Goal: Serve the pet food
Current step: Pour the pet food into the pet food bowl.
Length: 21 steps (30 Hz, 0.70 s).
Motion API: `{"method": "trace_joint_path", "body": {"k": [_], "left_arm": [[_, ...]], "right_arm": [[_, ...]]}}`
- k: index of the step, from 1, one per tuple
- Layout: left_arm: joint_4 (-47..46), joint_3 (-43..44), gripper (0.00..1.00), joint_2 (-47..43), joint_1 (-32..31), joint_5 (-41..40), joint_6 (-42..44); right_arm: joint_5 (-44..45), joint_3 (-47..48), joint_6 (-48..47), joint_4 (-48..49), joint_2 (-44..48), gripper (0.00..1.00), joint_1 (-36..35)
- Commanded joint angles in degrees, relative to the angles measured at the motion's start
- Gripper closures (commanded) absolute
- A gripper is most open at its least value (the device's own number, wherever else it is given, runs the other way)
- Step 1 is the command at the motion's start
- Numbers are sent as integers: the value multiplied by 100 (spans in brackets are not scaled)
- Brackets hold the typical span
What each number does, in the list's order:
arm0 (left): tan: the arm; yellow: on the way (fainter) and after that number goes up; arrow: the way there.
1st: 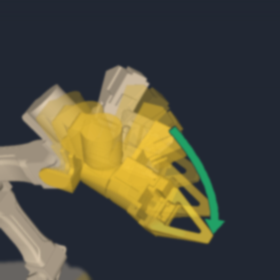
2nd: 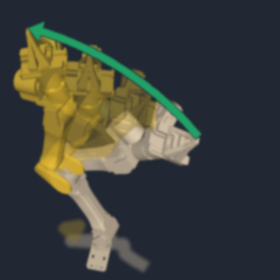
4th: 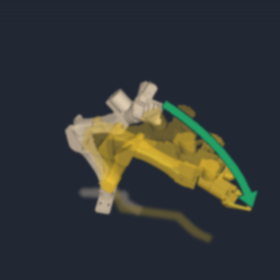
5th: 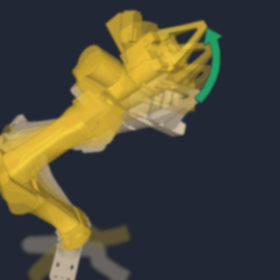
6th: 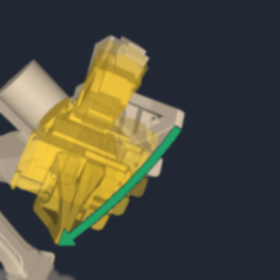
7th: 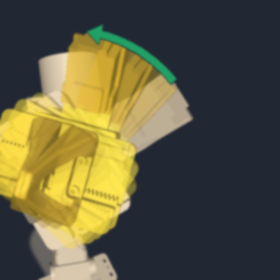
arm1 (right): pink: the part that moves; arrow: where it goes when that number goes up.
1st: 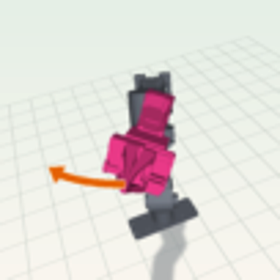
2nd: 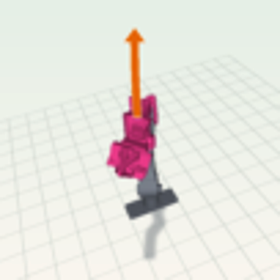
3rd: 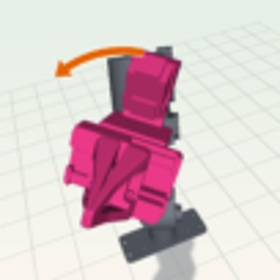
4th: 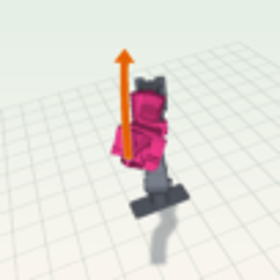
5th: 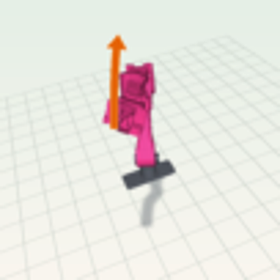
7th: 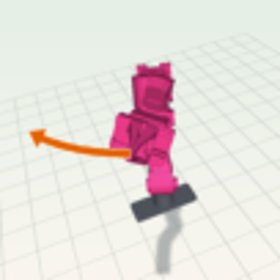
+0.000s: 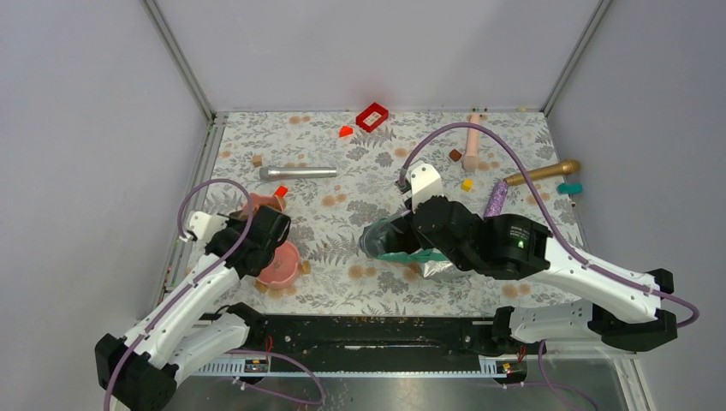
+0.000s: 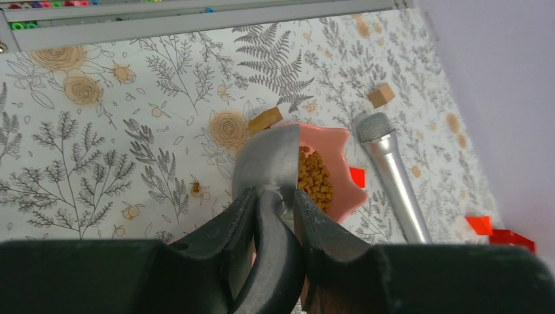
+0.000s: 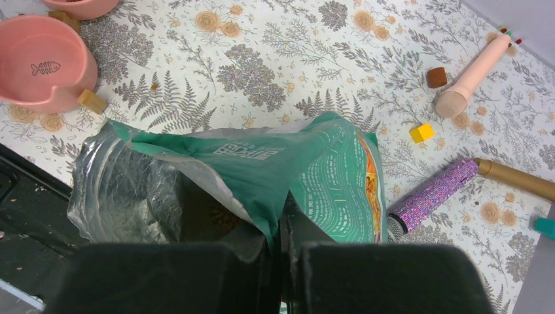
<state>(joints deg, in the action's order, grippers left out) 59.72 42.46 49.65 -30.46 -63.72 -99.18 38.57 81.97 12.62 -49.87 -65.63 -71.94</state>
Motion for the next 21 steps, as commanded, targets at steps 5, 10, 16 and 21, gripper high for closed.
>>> {"method": "trace_joint_path", "body": {"k": [5, 10, 16, 21], "left_arm": [[-25, 982, 100, 656, 280, 75, 1031], [395, 1454, 100, 1113, 295, 147, 1191], [1130, 1917, 100, 1323, 303, 69, 923], [1475, 2100, 100, 1290, 300, 131, 1035]], "right_arm": [[355, 130, -76, 678, 331, 100, -58], [336, 130, -75, 584, 343, 100, -57], [340, 170, -32, 372, 369, 100, -58], [314, 185, -53, 314, 400, 100, -61]]}}
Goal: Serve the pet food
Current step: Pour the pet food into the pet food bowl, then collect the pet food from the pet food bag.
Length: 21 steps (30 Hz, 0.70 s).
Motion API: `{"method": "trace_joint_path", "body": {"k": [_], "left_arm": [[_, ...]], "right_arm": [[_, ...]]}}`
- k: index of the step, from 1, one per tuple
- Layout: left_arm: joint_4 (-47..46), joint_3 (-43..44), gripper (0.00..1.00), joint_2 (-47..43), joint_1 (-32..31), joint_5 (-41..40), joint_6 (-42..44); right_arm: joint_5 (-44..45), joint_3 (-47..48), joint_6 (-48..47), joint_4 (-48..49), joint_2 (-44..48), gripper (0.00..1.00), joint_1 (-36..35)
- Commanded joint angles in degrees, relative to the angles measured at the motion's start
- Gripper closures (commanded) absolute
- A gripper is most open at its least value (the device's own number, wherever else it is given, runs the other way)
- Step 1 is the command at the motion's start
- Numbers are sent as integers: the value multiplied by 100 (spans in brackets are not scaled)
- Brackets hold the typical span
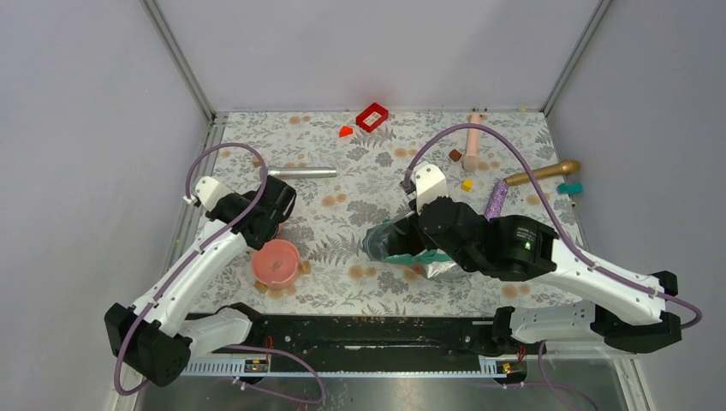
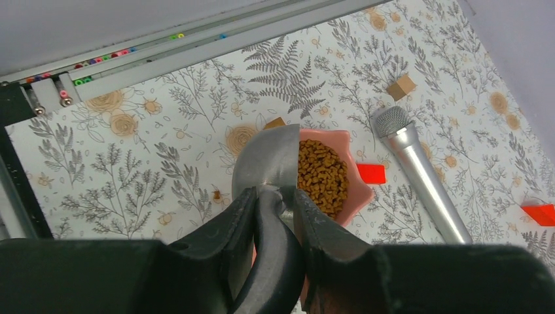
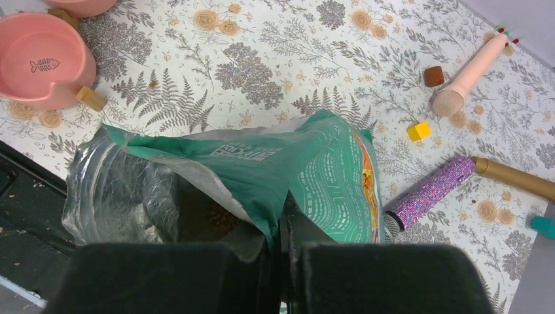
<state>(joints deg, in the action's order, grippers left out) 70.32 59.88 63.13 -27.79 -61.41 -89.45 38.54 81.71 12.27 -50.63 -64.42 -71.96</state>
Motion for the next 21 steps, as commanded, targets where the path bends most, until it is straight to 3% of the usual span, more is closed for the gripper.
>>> {"method": "trace_joint_path", "body": {"k": [1, 7, 11, 14, 21], "left_arm": [[420, 398, 100, -124, 23, -27, 161], [-715, 548, 100, -1114, 20, 1084, 2003], [-1721, 393, 100, -1968, 22, 2199, 2822], [-1921, 591, 100, -2269, 24, 2965, 3026], [-3057, 813, 100, -2772, 19, 5526, 3394]], "right_arm": [[304, 225, -35, 376, 279, 100, -55], [333, 694, 1, -30, 59, 100, 48], [-507, 1011, -50, -98, -168, 100, 628], [-1192, 1323, -80, -130, -349, 100, 1164], [-1003, 2597, -304, -527, -1148, 100, 1308]]}}
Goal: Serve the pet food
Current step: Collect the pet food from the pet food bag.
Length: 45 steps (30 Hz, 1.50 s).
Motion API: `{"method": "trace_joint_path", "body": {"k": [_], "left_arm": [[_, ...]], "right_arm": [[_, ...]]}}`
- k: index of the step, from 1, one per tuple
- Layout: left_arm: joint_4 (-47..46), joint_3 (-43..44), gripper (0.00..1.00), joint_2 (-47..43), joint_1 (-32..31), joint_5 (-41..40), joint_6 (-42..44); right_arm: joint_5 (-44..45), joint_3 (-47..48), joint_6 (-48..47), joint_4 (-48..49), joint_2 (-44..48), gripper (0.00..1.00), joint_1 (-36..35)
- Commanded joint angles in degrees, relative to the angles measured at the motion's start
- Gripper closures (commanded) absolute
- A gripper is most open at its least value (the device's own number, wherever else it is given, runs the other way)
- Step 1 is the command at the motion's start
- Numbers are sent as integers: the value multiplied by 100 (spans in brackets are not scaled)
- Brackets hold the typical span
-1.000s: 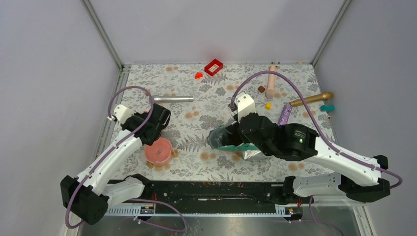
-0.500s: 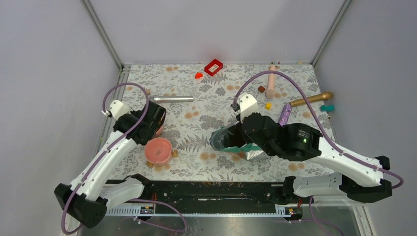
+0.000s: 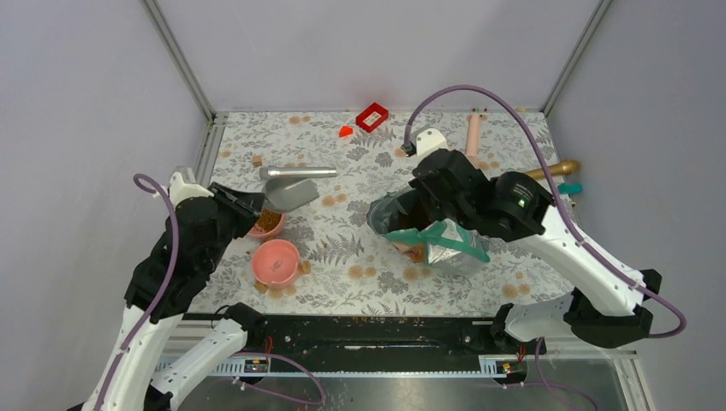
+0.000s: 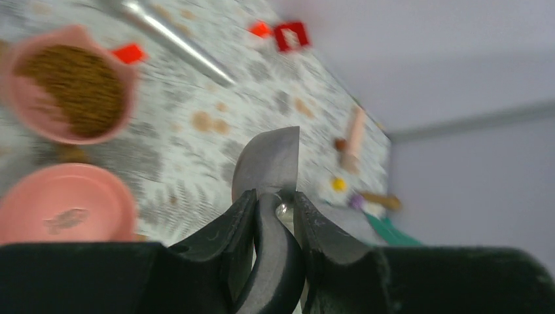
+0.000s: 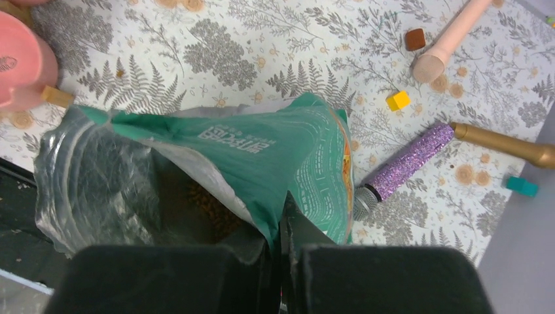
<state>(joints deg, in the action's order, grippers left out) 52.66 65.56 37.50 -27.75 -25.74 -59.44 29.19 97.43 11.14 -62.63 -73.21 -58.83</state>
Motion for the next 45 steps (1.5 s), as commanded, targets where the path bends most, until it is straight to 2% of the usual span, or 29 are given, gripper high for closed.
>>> {"method": "trace_joint_path", "body": {"k": [1, 5, 9, 15, 20, 24, 26, 28, 31, 35, 40, 43, 45], "left_arm": [[-1487, 293, 100, -242, 22, 2377, 352], [-1551, 933, 100, -45, 15, 3507, 177], [-1485, 1326, 100, 267, 22, 4151, -187], [-833, 1691, 100, 706, 19, 4019, -387], [41, 2181, 100, 1296, -1, 3671, -486], [225, 2184, 100, 1576, -117, 3207, -641], [538, 2428, 100, 1790, -285, 2570, -707], [1070, 2845, 100, 2145, -510, 1932, -708], [1867, 3533, 100, 2811, -977, 1486, -688], [2624, 4023, 100, 3482, -1722, 437, -1082], [3790, 4706, 100, 4408, -2196, -604, -1474], [3935, 4678, 100, 4943, -2269, -752, -1358], [3911, 4542, 100, 5240, -2271, -771, -1331]], "right_arm": [[-36, 1171, -206, 594, -393, 100, -6], [168, 1533, -195, 552, -719, 100, -6], [147, 1661, -268, 745, -967, 100, -10], [55, 1684, -230, 986, -1117, 100, -15], [263, 1299, -413, 1375, -1124, 100, -285], [854, 1322, -457, 1423, -1257, 100, -513], [1065, 1303, -435, 1491, -1281, 100, -669], [1161, 1242, -457, 1579, -1312, 100, -790], [1424, 1187, -360, 1650, -1405, 100, -838], [1791, 1059, 38, 1683, -1449, 100, -922], [2780, 895, 550, 1837, -1427, 100, -1046], [2541, 560, 985, 2173, -1302, 100, -1062], [2079, -130, 1170, 3092, -1010, 100, -1061]]}}
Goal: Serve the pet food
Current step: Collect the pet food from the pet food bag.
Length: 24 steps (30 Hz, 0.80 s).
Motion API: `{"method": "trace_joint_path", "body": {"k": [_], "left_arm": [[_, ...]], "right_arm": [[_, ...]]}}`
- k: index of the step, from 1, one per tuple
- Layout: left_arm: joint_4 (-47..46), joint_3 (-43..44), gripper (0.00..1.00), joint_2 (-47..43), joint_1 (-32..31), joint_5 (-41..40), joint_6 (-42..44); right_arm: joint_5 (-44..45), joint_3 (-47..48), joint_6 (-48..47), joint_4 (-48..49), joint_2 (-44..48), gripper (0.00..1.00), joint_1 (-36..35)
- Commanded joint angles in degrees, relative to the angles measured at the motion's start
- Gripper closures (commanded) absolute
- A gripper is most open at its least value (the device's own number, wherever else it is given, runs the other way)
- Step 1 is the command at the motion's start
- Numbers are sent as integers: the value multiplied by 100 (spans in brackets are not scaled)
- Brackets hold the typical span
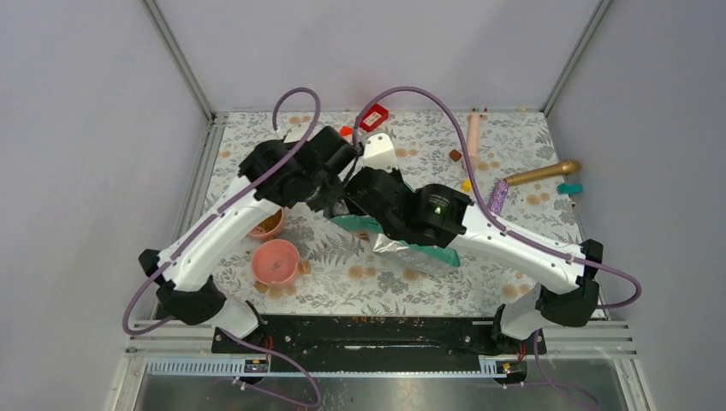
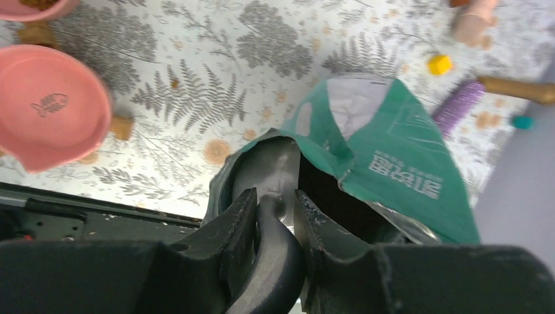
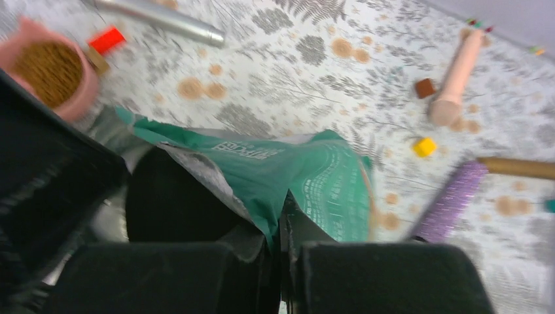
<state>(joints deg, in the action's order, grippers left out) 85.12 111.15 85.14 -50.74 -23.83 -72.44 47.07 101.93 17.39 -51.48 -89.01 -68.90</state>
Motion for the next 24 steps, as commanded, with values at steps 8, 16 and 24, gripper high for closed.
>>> {"method": "trace_joint_path", "body": {"k": [8, 16, 24], "left_arm": [[-630, -1322, 100, 610, 0, -674, 55], [-5273, -4378, 100, -1324, 211, 1433, 971], [-6022, -5482, 100, -2422, 295, 1521, -237]], "right_arm": [[-71, -2498, 746, 4419, 1492, 100, -62], [-1135, -2818, 670, 4304, 1777, 100, -53], [-890, -3118, 954, 4420, 2076, 100, -54]]}}
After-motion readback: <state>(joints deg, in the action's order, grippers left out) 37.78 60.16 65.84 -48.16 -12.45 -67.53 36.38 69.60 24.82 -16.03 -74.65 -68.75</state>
